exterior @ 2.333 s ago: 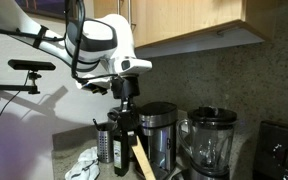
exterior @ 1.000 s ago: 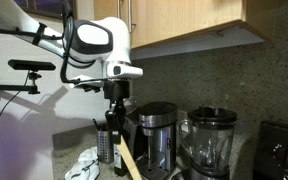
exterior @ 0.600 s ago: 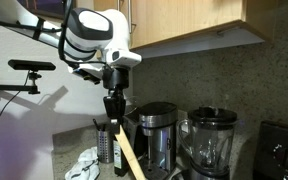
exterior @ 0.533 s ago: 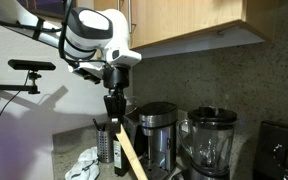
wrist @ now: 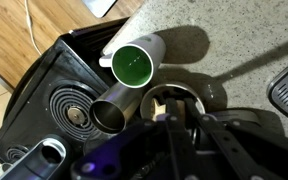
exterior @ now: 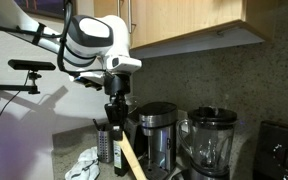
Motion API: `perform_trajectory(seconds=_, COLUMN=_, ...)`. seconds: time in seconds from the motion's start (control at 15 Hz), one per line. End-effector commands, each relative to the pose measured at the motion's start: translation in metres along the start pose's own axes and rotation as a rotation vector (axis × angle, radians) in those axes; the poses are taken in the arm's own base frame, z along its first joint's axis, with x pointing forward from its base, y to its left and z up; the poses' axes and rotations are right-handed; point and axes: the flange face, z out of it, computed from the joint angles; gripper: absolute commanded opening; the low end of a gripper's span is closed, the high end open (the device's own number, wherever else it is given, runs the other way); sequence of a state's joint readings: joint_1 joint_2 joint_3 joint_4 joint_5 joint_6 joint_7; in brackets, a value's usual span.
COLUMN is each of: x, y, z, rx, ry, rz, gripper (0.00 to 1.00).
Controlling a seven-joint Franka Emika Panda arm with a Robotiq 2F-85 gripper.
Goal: Take the wooden spoon from the utensil holder and use it to stir the contents in the white bowl then put back the spoon in the utensil holder
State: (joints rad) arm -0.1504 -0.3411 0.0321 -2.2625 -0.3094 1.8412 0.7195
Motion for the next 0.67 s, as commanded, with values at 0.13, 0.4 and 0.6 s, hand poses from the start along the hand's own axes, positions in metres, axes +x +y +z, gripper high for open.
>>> perform_trajectory(seconds=0.13, x=0.002, y=-0.003, z=0.017, rx=0.033, ry=0.072, rz=0.097, gripper=0.03)
perform_trajectory(seconds=0.4, x=0.003, y=-0.014, z=0.021, rx=0.116, ry=0.104, rz=0.115, gripper=0.03)
perform_trajectory(seconds=0.6, x=0.0, y=-0.023, z=0.026, rx=0.168, ry=0.05, rz=0.077, gripper=0.03)
